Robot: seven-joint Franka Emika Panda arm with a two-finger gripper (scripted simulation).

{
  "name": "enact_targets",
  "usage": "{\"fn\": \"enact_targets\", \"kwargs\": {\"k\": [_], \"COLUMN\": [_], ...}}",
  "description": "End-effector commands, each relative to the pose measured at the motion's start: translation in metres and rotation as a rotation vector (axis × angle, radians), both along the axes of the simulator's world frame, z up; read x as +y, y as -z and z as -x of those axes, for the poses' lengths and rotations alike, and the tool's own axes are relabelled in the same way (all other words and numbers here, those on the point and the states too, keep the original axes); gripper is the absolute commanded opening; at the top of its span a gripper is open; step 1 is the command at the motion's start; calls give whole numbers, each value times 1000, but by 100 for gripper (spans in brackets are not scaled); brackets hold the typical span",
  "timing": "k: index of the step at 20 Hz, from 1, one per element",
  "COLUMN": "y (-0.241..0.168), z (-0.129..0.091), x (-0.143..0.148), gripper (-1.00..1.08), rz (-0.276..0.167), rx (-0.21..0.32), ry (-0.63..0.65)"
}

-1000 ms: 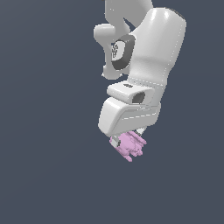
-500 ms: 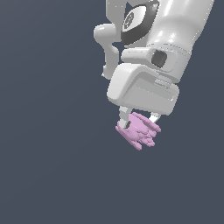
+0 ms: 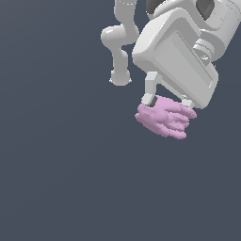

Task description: Pick up the object and move it to a goal position.

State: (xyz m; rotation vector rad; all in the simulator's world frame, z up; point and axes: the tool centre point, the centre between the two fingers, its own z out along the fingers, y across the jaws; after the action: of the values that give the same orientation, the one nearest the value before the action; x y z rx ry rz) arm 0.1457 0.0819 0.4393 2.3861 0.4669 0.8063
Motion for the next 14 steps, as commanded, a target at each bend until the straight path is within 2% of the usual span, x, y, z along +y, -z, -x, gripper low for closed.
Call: {"fn": "enact_targets", "kwargs": {"k": [1,8,14], "y": [-15,-46,-61], "z": [4,13,18], "x": [5,19,26], "gripper": [-100,-100,-100], "rz": [8,28,38], "rx": [-34,-102,-133], "ry": [28,88,117]}}
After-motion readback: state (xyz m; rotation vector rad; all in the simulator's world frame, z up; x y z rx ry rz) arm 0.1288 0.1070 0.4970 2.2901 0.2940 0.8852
